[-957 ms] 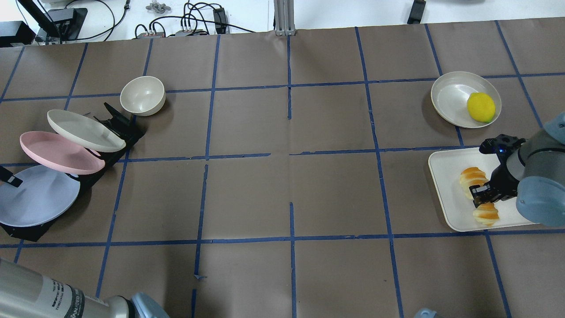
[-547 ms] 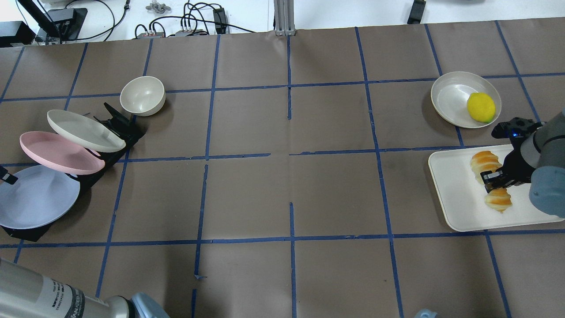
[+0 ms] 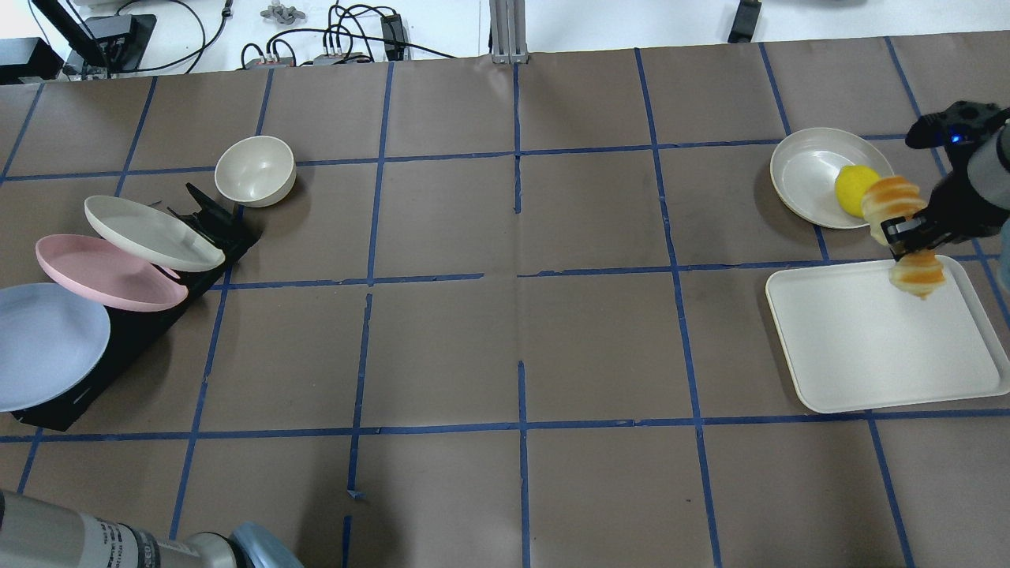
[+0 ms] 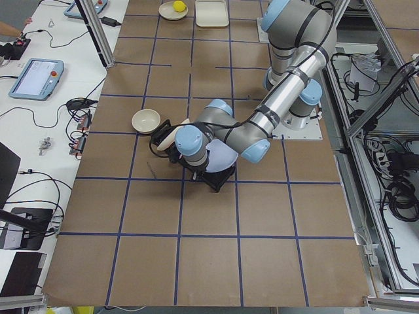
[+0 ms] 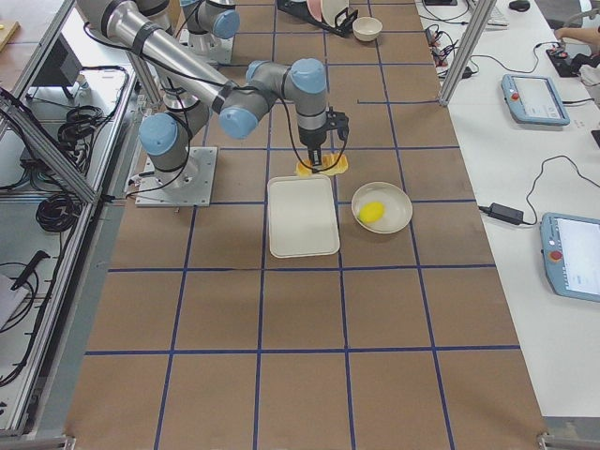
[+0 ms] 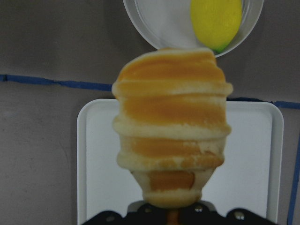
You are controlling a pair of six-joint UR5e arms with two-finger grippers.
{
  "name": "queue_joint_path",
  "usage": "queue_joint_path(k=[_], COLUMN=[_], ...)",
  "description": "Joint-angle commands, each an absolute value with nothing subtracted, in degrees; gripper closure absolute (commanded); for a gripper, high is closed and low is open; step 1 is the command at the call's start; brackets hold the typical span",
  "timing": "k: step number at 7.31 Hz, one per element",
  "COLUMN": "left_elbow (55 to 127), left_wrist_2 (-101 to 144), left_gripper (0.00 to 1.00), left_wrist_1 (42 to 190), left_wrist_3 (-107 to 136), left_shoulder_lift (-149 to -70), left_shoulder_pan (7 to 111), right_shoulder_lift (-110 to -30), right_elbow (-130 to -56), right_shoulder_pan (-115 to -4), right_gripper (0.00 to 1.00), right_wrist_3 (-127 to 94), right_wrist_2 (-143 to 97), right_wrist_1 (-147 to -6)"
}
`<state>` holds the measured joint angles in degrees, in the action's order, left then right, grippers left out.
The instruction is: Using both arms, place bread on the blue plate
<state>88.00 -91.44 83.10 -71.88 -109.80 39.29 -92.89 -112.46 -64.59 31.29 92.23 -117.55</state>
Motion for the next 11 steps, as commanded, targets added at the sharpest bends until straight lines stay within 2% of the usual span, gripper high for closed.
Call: queue_joint_path(k=[1,4,6,8,11], left_elbow=[88.33,90.09,90.18,90.96,99.37], left_wrist_2=[-92.02,-91.85,-90.27,-85.19,-78.96], left_gripper=[0.98,0.98,0.98,0.98,0.98], left_wrist_1=[89.44,96.05,96.07,96.15,86.1], left_wrist_3=[-71.37,-66.64,-62.25,-48.59,-27.05], left_shoulder_lift=[-103.21,-94.33,-92.64,-93.33,-93.34], left_shoulder_pan=[39.37,40.86,48.73,59.36,74.49], right_shoulder_lift=[-91.86,-86.16,-81.23,-77.1,-77.16], right_elbow=[-98.5,-82.32,-72.21,-62.96,-65.81], right_shoulder_pan=[-71.68,-75.14,-77.15,-83.81,-88.68], right_gripper=[0.9,0.89,0.89,0.89,0.9], right_wrist_3=[23.76,14.88,13.02,4.43,-0.26], right_wrist_2=[95.0,96.16,94.93,95.01,94.66], right_wrist_1=[-104.38,-88.91,-80.12,-71.4,-69.87])
